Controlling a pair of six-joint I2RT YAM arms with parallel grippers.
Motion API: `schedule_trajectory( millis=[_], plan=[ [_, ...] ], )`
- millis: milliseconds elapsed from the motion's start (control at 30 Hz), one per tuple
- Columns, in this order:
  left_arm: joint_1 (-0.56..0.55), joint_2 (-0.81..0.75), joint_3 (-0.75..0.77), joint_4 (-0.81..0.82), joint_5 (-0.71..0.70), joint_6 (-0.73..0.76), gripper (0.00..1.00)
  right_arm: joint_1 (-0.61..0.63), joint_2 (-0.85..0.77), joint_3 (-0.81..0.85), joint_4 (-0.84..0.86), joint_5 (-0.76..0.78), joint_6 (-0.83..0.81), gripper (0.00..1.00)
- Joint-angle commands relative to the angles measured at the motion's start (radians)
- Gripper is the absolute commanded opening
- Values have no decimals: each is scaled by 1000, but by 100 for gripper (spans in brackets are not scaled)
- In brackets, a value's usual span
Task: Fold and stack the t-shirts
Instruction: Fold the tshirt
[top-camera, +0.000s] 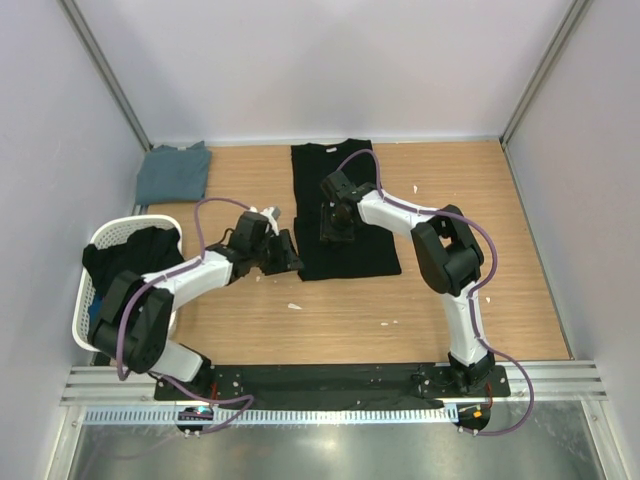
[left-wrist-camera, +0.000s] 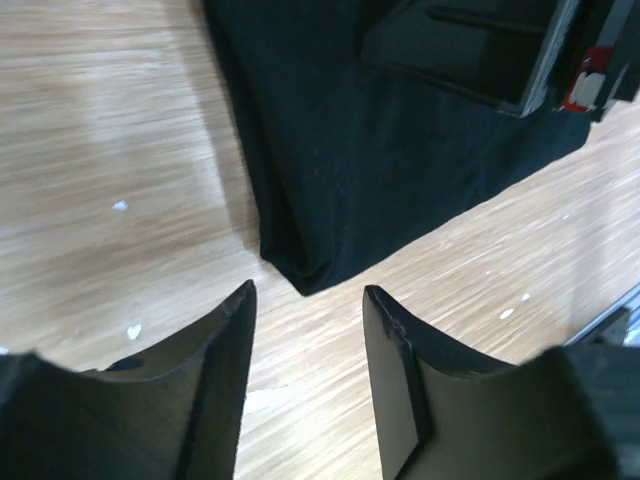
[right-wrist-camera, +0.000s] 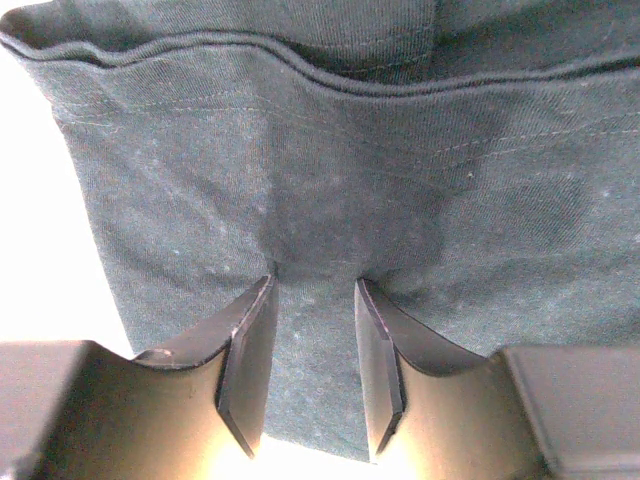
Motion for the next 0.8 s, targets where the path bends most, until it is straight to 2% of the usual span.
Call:
schedule_trajectory(
  millis=[0, 67, 167, 200, 300, 467, 667, 767],
  plan=[
    [-25, 53, 61, 40, 27, 47, 50, 0, 41, -7, 1, 31, 4, 43],
    [-40, 102, 92, 28, 7, 36, 49, 0, 39, -17, 8, 33, 8, 42],
    [-52, 157, 139, -52, -76, 1, 36, 0, 28, -42, 21, 39, 13, 42],
    [-54, 192, 164, -98, -93, -11, 28, 0, 19, -54, 24, 40, 16, 42],
    [-59, 225, 169, -153, -136, -56, 19, 0, 5, -69, 30, 53, 15, 42],
    [-59, 236, 169, -259, -240, -100, 14, 0, -4, -82, 31, 62, 15, 42],
    [-60, 217, 158, -293, -253, -105, 10, 0, -8, -76, 28, -4, 8, 43],
    [-60, 193, 156, -328, -243, -90, 9, 0, -54, -33, 15, -45, -5, 48]
  ],
)
